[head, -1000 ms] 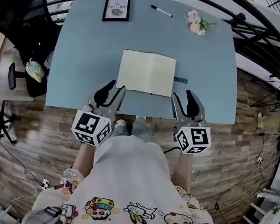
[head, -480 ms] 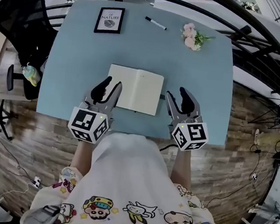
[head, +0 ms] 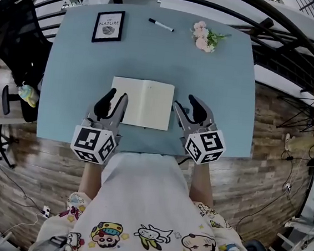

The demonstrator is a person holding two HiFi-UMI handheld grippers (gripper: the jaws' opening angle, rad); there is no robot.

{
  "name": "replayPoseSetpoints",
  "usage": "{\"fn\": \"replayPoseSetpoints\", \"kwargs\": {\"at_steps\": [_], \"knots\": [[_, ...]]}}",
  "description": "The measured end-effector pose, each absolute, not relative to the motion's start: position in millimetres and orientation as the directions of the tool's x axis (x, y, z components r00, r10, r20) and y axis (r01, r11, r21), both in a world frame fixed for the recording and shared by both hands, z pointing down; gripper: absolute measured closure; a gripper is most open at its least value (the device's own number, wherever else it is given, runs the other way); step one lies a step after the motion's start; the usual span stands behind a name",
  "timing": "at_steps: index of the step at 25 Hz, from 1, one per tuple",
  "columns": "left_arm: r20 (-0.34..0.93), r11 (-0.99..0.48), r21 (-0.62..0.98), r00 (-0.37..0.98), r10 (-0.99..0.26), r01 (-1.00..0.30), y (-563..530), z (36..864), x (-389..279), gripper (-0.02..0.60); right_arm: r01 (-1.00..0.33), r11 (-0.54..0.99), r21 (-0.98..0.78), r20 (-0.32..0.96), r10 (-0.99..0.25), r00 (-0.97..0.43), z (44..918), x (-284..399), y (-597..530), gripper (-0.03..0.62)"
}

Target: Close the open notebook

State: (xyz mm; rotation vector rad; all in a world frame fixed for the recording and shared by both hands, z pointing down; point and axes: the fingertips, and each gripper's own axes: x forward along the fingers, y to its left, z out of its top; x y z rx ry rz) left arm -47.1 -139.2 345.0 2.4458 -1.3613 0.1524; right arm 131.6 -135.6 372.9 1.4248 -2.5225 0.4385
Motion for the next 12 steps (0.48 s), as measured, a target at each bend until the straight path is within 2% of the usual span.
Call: {"fn": "replayPoseSetpoints", "kwargs": {"at_steps": [12], "knots": [[0.304,-0.510,0.294,0.585,-0.752,-0.808,-141.6,375.0,-44.1,0.445,-0.860,0.481,-0.170,0.417,-0.756,-0.505,405.6,119.2,-135.1,0.391]]}}
